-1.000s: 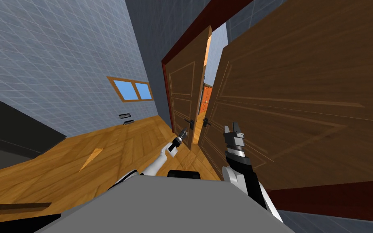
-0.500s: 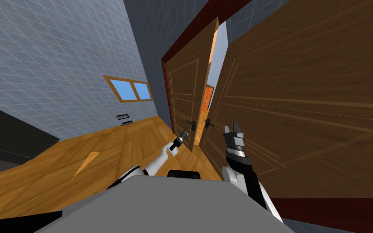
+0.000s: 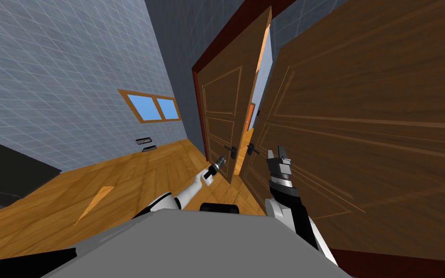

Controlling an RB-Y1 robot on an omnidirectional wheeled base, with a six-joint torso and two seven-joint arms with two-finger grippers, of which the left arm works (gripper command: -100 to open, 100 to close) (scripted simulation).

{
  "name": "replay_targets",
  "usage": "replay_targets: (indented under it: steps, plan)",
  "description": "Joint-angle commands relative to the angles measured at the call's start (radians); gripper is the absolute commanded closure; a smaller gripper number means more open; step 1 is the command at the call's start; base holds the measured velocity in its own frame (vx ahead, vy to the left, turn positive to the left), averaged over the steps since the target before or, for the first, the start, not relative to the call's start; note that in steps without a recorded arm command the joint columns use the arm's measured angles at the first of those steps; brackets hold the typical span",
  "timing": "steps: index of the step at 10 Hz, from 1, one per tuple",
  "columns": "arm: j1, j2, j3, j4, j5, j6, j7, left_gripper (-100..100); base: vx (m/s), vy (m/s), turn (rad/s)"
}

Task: Push the door open

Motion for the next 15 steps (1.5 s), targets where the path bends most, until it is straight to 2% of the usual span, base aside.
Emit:
replay_targets:
  steps: [1, 4, 5, 8, 12, 13, 14, 15]
  plan:
    - [-0.021, -0.002, -0.013, 0.031, -0.003, -0.001, 0.009, -100, 0.141, 0.130, -0.034]
    - [-0.058, -0.008, -0.034, 0.090, -0.009, -0.005, 0.023, -100, 0.134, 0.102, -0.029]
    - [-0.053, -0.009, -0.028, 0.084, -0.008, -0.005, 0.018, -100, 0.051, 0.044, -0.007]
    - [-0.056, -0.010, -0.017, 0.095, -0.004, -0.004, 0.009, -100, 0.157, -0.106, -0.036]
    - [-0.057, -0.026, -0.002, 0.106, 0.000, -0.001, -0.004, -100, 0.176, -0.138, -0.036]
    - [-0.057, -0.023, -0.004, 0.104, -0.001, -0.002, -0.002, -100, 0.073, -0.054, 0.004]
    - [-0.057, -0.023, -0.004, 0.104, -0.001, -0.002, -0.002, 100, -0.009, 0.004, 0.001]
    - [-0.057, -0.023, -0.004, 0.104, -0.001, -0.002, -0.002, 100, -0.020, 0.019, -0.016]
